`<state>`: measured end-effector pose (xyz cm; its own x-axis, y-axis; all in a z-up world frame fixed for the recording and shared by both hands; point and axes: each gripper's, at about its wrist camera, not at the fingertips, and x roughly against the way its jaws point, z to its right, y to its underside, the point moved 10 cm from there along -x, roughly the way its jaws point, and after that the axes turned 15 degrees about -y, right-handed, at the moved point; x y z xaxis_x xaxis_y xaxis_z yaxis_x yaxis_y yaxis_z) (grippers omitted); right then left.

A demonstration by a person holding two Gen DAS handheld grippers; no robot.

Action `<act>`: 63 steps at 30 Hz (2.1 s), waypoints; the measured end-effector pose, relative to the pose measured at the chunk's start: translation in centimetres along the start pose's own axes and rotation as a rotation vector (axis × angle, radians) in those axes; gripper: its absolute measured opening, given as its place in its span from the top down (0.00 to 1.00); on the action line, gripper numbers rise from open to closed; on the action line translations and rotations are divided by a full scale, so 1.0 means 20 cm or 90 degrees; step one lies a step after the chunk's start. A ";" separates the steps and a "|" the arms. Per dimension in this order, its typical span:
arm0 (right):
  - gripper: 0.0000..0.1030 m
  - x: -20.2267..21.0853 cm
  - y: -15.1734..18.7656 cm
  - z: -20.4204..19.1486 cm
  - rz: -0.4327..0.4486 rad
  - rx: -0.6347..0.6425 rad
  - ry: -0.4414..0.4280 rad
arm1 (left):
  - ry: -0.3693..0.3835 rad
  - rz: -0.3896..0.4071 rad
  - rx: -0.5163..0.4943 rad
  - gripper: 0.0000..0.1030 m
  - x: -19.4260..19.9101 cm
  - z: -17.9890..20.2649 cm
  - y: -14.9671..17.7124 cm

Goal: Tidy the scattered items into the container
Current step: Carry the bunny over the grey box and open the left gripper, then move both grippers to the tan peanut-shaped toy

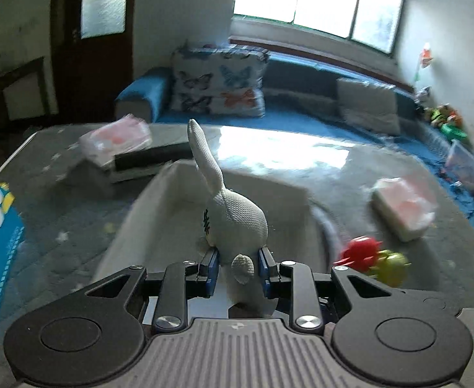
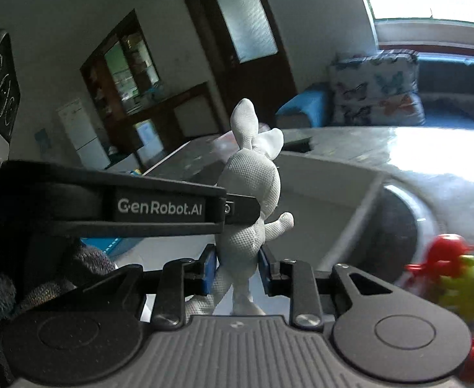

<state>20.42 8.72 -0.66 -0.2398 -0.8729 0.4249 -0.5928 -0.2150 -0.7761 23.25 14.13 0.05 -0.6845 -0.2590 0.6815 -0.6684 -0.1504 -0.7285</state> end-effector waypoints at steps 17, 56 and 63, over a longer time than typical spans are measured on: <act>0.53 -0.26 0.04 -0.01 -0.070 -0.001 -0.003 | -0.076 -0.078 0.016 0.69 -0.19 -0.21 0.16; 0.00 0.61 0.16 -0.04 0.018 0.146 0.124 | 0.110 -0.010 0.020 0.69 0.32 0.38 0.26; 0.00 0.81 0.24 0.04 0.028 0.133 0.161 | 0.154 -0.023 -0.008 0.69 0.35 0.55 0.34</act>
<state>14.37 -6.75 2.07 -0.4614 -0.7522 0.4704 -0.4128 -0.2874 -0.8643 17.09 0.83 -0.78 -0.7086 -0.0167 0.7055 -0.6966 -0.1434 -0.7030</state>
